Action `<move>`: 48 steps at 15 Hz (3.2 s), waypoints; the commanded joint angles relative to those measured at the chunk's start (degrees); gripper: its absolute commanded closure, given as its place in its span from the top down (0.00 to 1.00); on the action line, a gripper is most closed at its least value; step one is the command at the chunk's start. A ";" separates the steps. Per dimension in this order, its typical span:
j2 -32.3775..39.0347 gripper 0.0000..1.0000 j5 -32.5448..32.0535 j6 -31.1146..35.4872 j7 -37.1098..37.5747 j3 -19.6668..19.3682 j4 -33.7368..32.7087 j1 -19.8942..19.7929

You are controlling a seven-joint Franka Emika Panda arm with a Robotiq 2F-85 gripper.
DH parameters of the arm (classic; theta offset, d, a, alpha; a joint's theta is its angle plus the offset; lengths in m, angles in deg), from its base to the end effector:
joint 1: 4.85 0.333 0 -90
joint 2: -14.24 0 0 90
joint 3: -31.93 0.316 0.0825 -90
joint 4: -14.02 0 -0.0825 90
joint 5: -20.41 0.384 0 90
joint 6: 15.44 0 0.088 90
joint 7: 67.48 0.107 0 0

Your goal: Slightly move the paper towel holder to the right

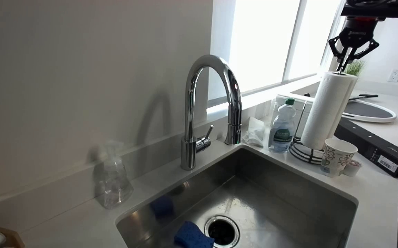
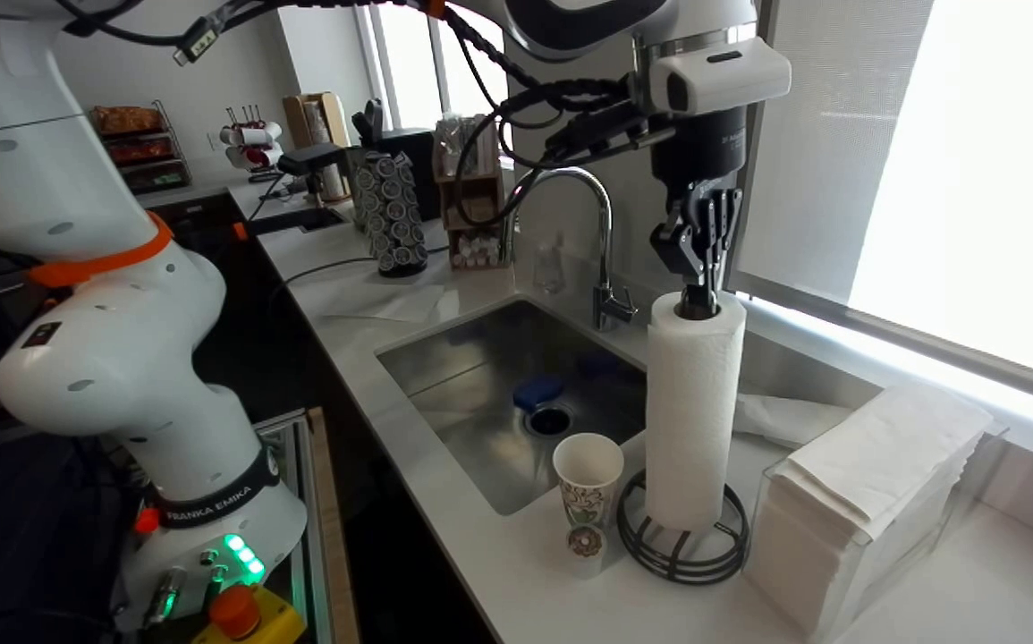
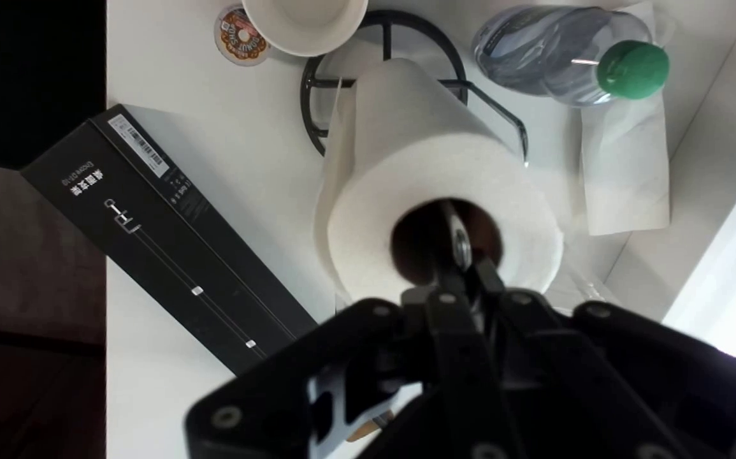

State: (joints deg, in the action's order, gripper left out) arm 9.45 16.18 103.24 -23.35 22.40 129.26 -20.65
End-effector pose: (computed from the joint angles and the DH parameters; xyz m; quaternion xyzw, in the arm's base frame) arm 0.4920 -0.2394 0.5041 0.8280 -0.5555 0.0746 0.0146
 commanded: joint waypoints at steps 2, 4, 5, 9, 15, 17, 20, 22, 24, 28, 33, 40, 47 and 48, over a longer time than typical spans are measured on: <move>0.79 0.02 1.08 -2.02 0.45 -0.79 -2.17 0.97; 1.03 0.02 1.45 -1.46 0.13 -0.92 -2.50 0.94; 1.23 0.02 1.41 -1.40 0.18 -0.99 -2.75 0.91; 1.75 0.02 0.93 -0.97 0.38 -1.45 -3.56 0.72; 2.02 0.02 0.31 -0.71 0.48 -2.46 -4.41 0.49; 2.12 0.02 0.16 -0.52 0.54 -2.74 -4.68 0.47; 2.12 0.02 -0.62 -0.25 0.80 -3.05 -4.82 0.38; 2.07 0.02 -0.66 -0.29 0.73 -3.27 -4.87 0.31; 2.03 0.02 -1.12 -0.01 0.90 -3.49 -4.91 0.21; 2.14 0.02 -1.99 0.68 1.05 -4.11 -5.32 -0.11; 2.90 0.02 -3.82 4.20 0.81 -4.84 -4.84 -0.35; 3.85 0.02 -7.94 10.27 0.69 -5.35 -4.52 -0.30; 5.40 0.02 -11.52 18.82 0.80 -6.18 -3.30 -0.31; 5.60 0.02 -12.00 20.02 0.97 -6.31 -3.10 -0.29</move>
State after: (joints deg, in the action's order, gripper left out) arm 15.11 6.31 118.48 -23.36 16.54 125.73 -21.01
